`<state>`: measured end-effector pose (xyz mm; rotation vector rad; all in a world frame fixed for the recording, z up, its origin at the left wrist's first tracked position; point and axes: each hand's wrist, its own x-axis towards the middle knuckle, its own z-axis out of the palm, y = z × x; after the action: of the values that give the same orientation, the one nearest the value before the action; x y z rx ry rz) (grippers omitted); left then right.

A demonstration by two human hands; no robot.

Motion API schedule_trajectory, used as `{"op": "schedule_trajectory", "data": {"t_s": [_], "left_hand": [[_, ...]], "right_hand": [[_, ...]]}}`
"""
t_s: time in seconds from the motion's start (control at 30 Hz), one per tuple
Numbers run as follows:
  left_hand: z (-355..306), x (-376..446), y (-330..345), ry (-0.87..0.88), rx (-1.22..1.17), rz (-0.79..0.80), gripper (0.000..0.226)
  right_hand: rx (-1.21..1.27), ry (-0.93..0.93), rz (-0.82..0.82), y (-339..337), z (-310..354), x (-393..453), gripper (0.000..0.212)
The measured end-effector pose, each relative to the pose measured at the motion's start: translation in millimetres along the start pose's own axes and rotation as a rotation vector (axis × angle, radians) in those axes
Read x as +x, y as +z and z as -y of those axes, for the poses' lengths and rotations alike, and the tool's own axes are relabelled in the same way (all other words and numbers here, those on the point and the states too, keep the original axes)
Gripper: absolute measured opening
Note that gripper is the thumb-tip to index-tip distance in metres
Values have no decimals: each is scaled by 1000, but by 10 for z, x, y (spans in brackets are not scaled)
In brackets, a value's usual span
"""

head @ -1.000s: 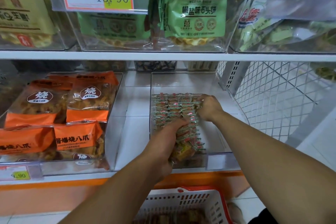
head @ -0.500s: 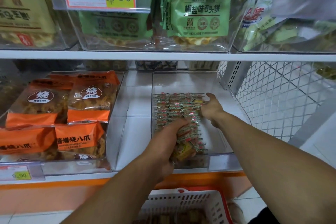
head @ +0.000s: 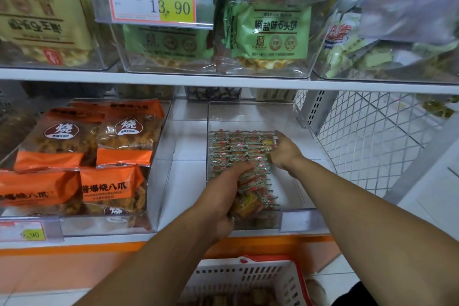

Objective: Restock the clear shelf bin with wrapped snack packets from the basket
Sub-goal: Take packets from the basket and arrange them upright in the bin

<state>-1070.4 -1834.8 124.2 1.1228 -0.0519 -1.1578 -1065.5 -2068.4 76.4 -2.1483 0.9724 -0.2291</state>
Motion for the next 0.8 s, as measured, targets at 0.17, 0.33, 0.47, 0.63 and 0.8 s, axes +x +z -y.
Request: {"op": "schedule_trajectory", "data": {"t_s": [0.17,0.33,0.47,0.63,0.8], "left_hand": [[2,-33,8,21,6,-11,34],[-11,-35,11,31,11,11,22],[-58,-116,50,66,40,-19,38],[-182,-272,52,199,183,-29,61],[-223,-376,-25,268,283,-125,54]], "right_hand": [[-127,-27,23,-19,-17,-103,76],[-242,-79,-50,-159,108,-265,76],[-4,-284,-138,-342,398,-603,29],[357,-397,389,-505,674,-1302,46],[447,-310,429,-454,719,-1557,38]]}}
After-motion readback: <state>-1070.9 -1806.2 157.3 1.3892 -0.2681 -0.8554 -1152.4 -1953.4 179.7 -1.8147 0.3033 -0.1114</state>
